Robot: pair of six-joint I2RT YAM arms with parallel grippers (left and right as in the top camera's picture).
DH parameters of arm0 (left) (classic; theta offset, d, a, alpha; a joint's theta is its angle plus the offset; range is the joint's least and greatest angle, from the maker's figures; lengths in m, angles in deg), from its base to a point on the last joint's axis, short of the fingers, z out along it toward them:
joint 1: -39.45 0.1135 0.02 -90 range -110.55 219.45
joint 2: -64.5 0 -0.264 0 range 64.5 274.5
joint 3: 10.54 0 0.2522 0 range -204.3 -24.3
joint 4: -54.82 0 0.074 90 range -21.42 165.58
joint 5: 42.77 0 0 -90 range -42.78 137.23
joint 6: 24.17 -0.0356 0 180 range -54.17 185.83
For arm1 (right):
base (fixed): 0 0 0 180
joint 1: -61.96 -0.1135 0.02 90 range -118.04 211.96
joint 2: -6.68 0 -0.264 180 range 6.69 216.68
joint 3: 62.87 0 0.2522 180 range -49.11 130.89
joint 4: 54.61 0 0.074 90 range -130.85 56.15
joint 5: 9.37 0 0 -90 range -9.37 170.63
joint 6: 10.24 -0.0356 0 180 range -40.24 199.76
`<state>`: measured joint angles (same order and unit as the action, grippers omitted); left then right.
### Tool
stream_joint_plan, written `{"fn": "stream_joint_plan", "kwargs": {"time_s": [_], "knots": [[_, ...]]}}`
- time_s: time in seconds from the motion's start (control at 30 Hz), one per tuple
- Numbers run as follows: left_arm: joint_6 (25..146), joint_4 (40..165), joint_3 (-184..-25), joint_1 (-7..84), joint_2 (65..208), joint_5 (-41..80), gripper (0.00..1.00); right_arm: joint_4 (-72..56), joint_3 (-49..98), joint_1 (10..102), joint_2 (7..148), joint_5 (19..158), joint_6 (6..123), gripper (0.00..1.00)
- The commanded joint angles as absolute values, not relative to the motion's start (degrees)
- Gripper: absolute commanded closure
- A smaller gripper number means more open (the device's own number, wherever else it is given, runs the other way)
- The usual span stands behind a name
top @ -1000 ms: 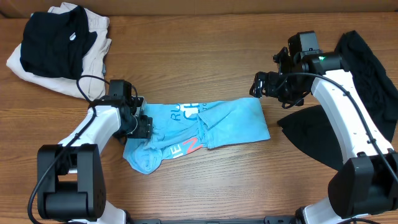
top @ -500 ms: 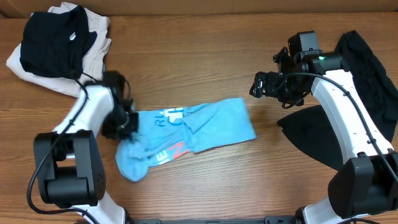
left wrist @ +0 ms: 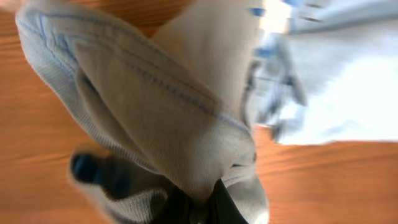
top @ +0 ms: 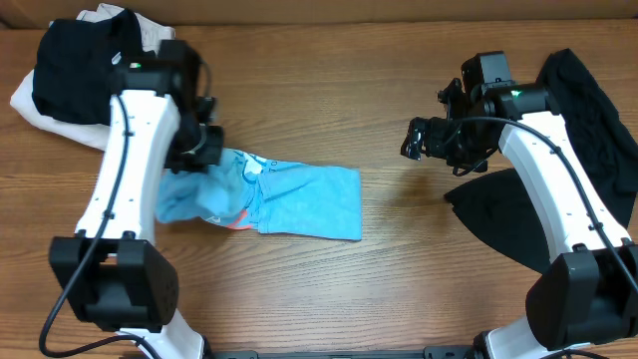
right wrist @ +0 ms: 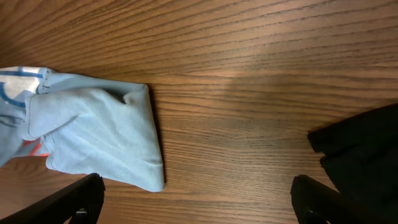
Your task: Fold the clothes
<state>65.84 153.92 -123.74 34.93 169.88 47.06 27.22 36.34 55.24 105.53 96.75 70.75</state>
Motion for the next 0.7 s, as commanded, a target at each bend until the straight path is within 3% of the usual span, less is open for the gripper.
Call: {"fn": "stream_joint_plan", "kwargs": {"time_s": [0.0, 0.33, 0.4, 0.47, 0.53, 0.57, 0.67], "knots": [[65.29, 153.59, -124.62, 29.91, 169.40, 40.13, 0.96, 27.75, 38.59, 56.05, 103.87, 96.75, 71.25, 0.01], [72.33, 143.15, -124.53, 11.59, 170.99, 39.65, 0.96, 36.05, 50.26, 63.92, 103.19, 96.79, 72.76, 0.00], [72.75, 141.33, -124.53, 8.73, 172.28, 39.61, 0.91, 37.36, 52.23, 65.63, 103.13, 96.77, 72.76, 0.00], [72.73, 139.82, -124.53, 5.84, 174.18, 39.50, 0.48, 38.41, 53.69, 67.29, 103.11, 96.79, 72.76, 0.00], [72.73, 138.69, -124.53, 3.90, 175.89, 39.30, 0.20, 38.67, 54.07, 68.18, 103.11, 96.79, 72.76, 0.00], [72.73, 138.01, -124.53, 2.87, 176.96, 38.73, 0.00, 38.78, 54.07, 68.55, 103.11, 96.79, 72.78, 0.00], [73.12, 136.22, -124.53, 1.49, 179.17, 36.61, 0.00, 39.26, 54.04, 68.84, 103.13, 96.82, 73.92, 0.00]]}}
